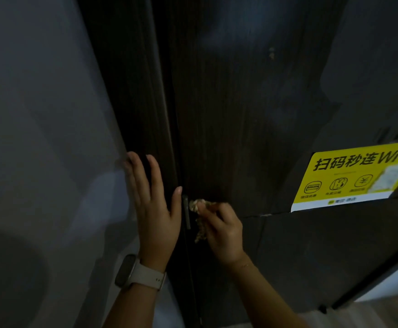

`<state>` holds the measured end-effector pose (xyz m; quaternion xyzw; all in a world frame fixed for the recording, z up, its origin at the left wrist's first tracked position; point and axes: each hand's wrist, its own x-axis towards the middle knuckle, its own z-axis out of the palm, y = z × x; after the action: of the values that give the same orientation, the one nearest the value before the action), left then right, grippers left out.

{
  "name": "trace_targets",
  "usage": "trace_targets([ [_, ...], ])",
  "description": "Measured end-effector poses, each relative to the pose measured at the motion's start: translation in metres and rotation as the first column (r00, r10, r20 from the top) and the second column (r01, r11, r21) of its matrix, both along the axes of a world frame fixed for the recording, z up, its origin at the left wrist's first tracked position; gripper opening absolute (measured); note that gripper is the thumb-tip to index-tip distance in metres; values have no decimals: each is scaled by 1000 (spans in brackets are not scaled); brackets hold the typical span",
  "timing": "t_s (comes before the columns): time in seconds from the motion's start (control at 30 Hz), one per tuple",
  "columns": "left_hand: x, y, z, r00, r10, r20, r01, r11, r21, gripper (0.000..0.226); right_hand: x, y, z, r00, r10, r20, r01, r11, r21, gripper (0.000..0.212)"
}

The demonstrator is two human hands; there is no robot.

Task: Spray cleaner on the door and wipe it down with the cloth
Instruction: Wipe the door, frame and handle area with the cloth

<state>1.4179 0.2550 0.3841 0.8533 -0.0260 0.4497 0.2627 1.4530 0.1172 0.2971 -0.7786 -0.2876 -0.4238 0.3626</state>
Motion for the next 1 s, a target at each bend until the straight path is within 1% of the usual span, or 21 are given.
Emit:
trace_targets([
  [0.07, -1, -6, 0, 999, 42, -15, -43, 999, 0, 83, -1, -8, -15, 999, 1, -52, -5, 998, -60, 31],
  [0.13, -1, -17, -4, 998, 62, -19, -61, 998, 26, 87, -1, -24, -21, 997, -16, -79, 11, 997, -73, 29],
  [0.2, 1, -27, -12, 998, 54, -24, -53, 996, 72, 92, 0, -47, -23, 993, -68, -100, 69, 998, 12, 28],
  [0.27, 5, -31, -20, 996, 73, -43, -68, 991, 115, 98, 2, -75, -24, 974, -172, -146, 198, 964, 180, 24],
  [0.3, 7, -30, -23, 994, 93, -51, -85, 987, 138, 101, 5, -89, -27, 951, -239, -194, 287, 917, 275, 20],
  [0.37, 11, -28, -25, 991, 123, -61, -111, 978, 176, 106, 13, -112, -30, 874, -359, -328, 476, 771, 424, 14],
  [0.4, 12, -28, -25, 990, 129, -64, -115, 975, 188, 109, 15, -115, -31, 841, -394, -370, 535, 706, 464, 13],
  [0.43, 13, -28, -24, 989, 130, -66, -115, 974, 195, 111, 16, -112, -31, 833, -403, -378, 550, 669, 499, 15],
  [0.47, 14, -28, -23, 989, 132, -68, -116, 973, 202, 113, 14, -102, -31, 854, -383, -353, 520, 669, 532, 16],
  [0.5, 14, -28, -23, 988, 135, -71, -118, 971, 208, 114, 10, -85, -31, 893, -334, -303, 450, 707, 546, 17],
  [0.53, 15, -28, -23, 988, 139, -73, -121, 969, 215, 116, 3, -63, -32, 930, -259, -260, 362, 766, 532, 16],
  [0.6, 17, -27, -24, 987, 141, -83, -120, 967, 223, 116, -9, -22, -41, 959, -125, -253, 229, 869, 439, 12],
  [0.63, 17, -26, -24, 986, 142, -88, -119, 967, 224, 116, -13, -9, -44, 957, -87, -276, 196, 897, 397, 12],
  [0.73, 16, -25, -24, 986, 144, -86, -121, 965, 231, 113, -10, -10, -47, 961, -9, -276, 102, 941, 323, 11],
  [0.8, 16, -24, -25, 985, 153, -84, -131, 964, 231, 111, -4, -37, -45, 969, -29, -246, 113, 935, 336, 10],
  [0.83, 17, -24, -25, 983, 161, -84, -138, 963, 232, 111, -2, -53, -46, 969, -72, -238, 161, 909, 383, 12],
  [0.87, 17, -24, -25, 982, 167, -83, -144, 962, 233, 110, 2, -70, -46, 963, -122, -239, 222, 864, 452, 14],
  [0.93, 17, -24, -25, 982, 169, -83, -145, 961, 235, 110, 11, -97, -45, 926, -234, -296, 369, 723, 584, 12],
  [1.0, 17, -25, -25, 982, 170, -87, -145, 961, 237, 110, 18, -109, -44, 869, -305, -390, 495, 572, 654, 12],
])
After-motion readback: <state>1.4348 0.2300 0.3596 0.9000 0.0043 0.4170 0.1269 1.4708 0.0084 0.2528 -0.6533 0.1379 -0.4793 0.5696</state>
